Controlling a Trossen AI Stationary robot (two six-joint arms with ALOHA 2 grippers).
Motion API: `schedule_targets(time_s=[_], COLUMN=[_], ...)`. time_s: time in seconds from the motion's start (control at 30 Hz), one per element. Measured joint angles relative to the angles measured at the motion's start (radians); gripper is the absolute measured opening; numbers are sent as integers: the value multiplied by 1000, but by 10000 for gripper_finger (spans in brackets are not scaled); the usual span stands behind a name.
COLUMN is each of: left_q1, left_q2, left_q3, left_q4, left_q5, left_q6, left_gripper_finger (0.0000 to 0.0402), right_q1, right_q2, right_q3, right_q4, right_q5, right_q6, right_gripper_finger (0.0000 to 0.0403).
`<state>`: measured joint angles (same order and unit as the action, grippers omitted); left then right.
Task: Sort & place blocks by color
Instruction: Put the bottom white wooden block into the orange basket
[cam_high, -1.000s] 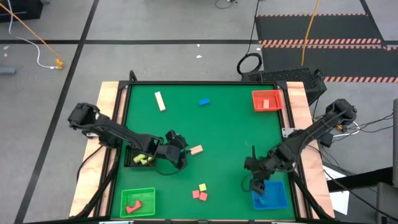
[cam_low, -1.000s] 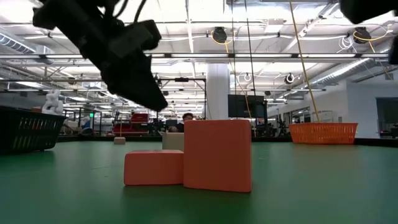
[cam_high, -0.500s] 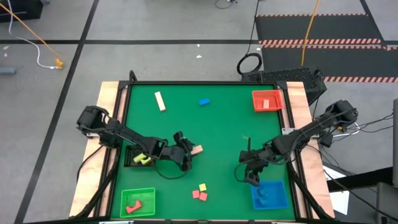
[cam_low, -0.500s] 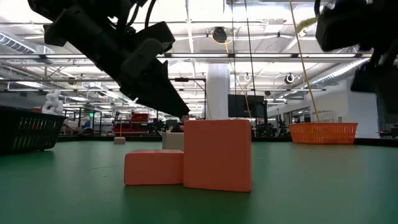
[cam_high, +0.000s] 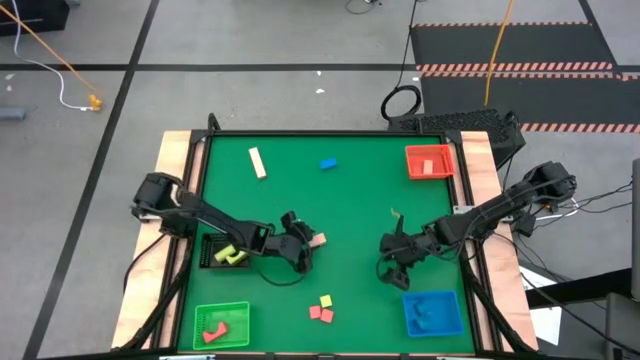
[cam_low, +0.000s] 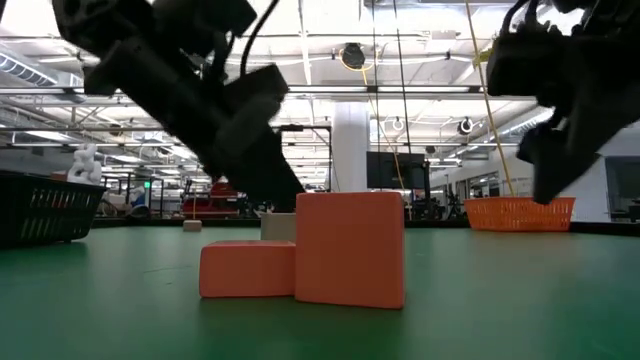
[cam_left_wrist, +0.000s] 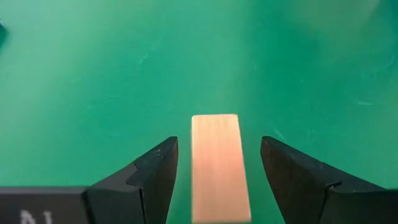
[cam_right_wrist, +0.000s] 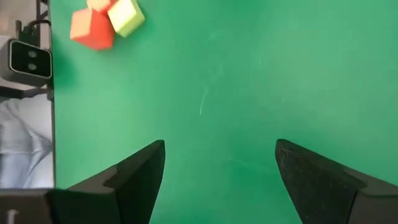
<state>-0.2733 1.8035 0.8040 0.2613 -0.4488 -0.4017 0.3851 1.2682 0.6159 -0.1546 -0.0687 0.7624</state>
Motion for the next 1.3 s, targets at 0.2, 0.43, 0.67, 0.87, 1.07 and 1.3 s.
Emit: schedule_targets(time_s=[0.2, 0.43, 0.67, 0.87, 1.07, 1.3], left_q1=[0, -4, -4, -9, -20, -26], left_q2=[74, 80, 68, 67, 67, 67], left_q3=[-1, -1, -1, -1, 0, 0], left_q4=[30, 32, 78, 276, 523, 713], left_q5=[-50, -49, -46, -6, 43, 43], left_q6=[24, -60, -110, -37, 96, 220], left_gripper_finger=[232, 166, 130, 130, 130, 130], right_q1=[0, 0, 0, -19, -37, -39], right_q2=[0, 0, 0, 0, 0, 0], right_q3=[0, 0, 0, 0, 0, 0], right_q4=[86, 207, 303, 431, 547, 645], right_q5=[49, 95, 383, 434, 433, 431], right_q6=[-98, -155, -257, -389, -535, -691], right_gripper_finger=[293, 293, 293, 293, 293, 293])
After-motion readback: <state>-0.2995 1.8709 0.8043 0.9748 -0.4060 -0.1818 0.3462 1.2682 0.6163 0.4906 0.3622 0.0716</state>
